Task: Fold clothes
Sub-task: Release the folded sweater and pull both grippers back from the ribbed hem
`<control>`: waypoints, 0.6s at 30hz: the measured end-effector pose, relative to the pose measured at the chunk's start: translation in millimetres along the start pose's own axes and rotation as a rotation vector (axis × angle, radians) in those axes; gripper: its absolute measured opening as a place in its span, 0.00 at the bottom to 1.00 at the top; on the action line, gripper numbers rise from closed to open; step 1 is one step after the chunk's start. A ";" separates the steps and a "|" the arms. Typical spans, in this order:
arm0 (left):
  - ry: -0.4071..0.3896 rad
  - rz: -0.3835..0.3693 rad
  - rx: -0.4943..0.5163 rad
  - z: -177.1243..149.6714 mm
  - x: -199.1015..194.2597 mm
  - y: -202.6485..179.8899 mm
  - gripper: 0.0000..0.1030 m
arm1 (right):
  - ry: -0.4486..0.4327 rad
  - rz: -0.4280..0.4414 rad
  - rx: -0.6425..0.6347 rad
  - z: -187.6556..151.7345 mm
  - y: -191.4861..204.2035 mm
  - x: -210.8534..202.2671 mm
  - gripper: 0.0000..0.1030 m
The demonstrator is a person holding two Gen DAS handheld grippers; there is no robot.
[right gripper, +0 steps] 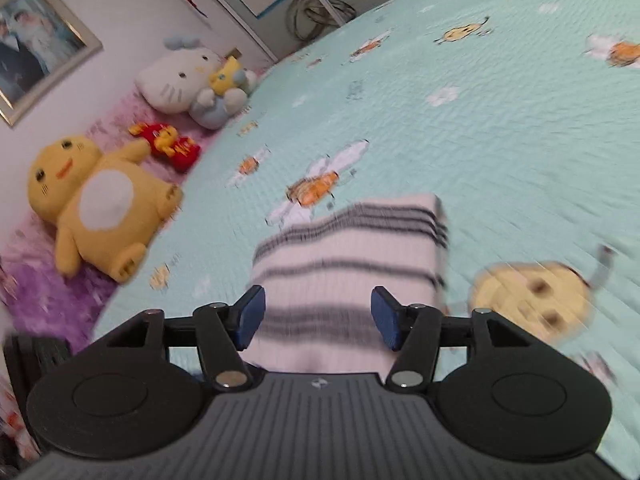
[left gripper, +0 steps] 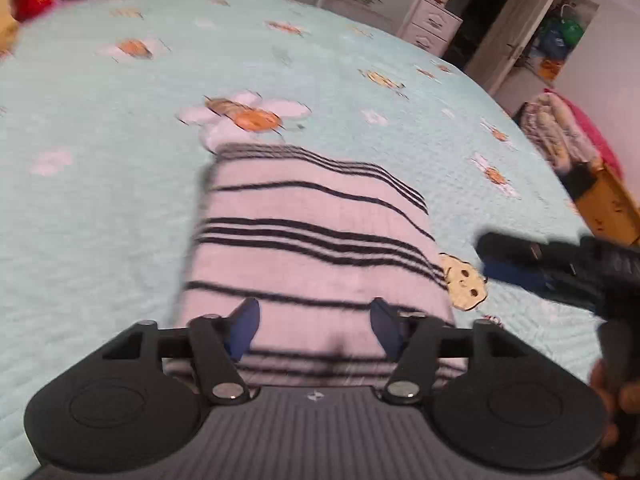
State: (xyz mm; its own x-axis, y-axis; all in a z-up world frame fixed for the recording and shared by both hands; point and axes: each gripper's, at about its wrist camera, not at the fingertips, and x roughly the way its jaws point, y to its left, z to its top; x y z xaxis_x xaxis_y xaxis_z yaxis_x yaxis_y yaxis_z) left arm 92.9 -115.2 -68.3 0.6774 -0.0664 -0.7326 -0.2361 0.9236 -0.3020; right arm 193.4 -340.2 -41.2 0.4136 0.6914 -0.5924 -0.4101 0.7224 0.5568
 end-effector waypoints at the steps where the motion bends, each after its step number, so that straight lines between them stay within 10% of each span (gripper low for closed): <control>1: 0.001 0.018 0.015 -2.3 -10.8 0.0 0.63 | 0.008 -0.034 -0.020 -6.3 7.2 -9.0 0.68; 8: 0.115 0.137 0.084 -9.3 -44.9 -12.5 0.75 | 0.099 -0.233 -0.093 -38.0 50.1 -27.7 0.75; 18: 0.112 0.216 0.162 -19.5 -68.3 -23.6 0.77 | 0.104 -0.224 -0.090 -68.5 65.0 -52.0 0.75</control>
State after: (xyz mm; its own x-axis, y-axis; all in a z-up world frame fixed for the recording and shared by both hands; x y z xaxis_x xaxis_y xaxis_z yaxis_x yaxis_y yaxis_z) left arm 38.6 -139.8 -23.0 0.5400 0.1057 -0.8350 -0.2466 0.9684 -0.0369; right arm 89.6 -330.1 -14.1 0.4181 0.5062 -0.7543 -0.3904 0.8499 0.3540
